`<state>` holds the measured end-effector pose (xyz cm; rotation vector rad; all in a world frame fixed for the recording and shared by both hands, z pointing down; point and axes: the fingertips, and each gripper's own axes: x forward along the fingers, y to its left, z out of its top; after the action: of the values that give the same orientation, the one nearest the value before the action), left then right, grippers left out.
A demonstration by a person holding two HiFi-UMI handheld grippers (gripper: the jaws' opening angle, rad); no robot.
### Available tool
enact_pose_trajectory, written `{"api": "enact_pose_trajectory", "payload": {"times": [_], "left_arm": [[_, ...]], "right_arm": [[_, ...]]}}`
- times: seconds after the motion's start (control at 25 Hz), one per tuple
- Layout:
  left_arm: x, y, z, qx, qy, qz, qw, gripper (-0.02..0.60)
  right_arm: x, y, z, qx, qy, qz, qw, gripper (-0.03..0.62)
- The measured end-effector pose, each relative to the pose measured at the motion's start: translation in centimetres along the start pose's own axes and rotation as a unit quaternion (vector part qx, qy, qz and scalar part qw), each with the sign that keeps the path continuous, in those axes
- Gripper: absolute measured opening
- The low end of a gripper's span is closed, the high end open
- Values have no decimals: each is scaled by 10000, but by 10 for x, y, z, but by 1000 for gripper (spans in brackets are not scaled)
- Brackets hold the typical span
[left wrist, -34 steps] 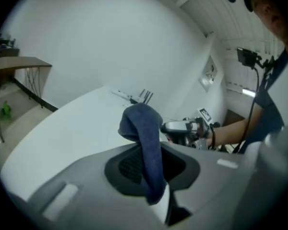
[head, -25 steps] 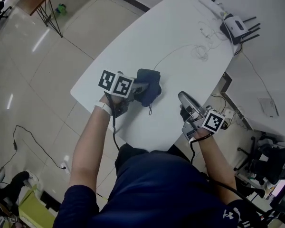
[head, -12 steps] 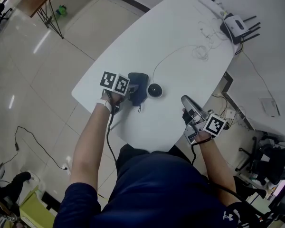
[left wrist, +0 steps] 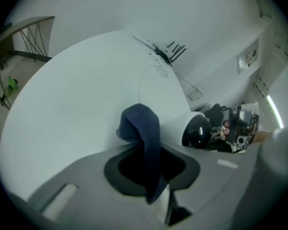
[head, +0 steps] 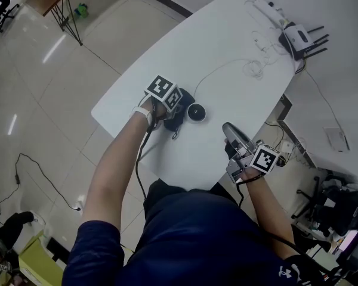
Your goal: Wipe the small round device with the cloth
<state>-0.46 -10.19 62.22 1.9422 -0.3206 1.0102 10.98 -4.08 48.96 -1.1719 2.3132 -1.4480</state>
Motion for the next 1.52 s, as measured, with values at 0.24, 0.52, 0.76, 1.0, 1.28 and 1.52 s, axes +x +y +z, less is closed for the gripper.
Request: {"api": "enact_pose_trajectory", "payload": {"times": [0.24, 0.52, 0.76, 1.0, 1.28, 1.52], "left_arm": [[-52, -38, 15, 409, -1502, -114, 9877, 57], [-58, -94, -6, 3166, -2027, 2189, 9004, 58], [-11, -122, -43, 3847, -1765, 2288, 8767, 58], [-70, -84, -44, -1736, -3411, -741, 9209, 58], [-58, 1, -35, -2829, -3012, -499, 9093, 58], [-12, 4, -13, -2600, -2220, -363, 9390, 58]], "right_arm": [[-6, -8, 0, 54, -43, -69, 10000, 63], [-1, -9, -6, 39, 71, -80, 9999, 60], [12, -3, -8, -82, 216, -37, 9997, 58], [8, -7, -5, -30, 157, -79, 9998, 54], [-2, -14, -7, 13, 75, -196, 9998, 54], [-6, -17, -10, 158, -28, -132, 9998, 44]]}}
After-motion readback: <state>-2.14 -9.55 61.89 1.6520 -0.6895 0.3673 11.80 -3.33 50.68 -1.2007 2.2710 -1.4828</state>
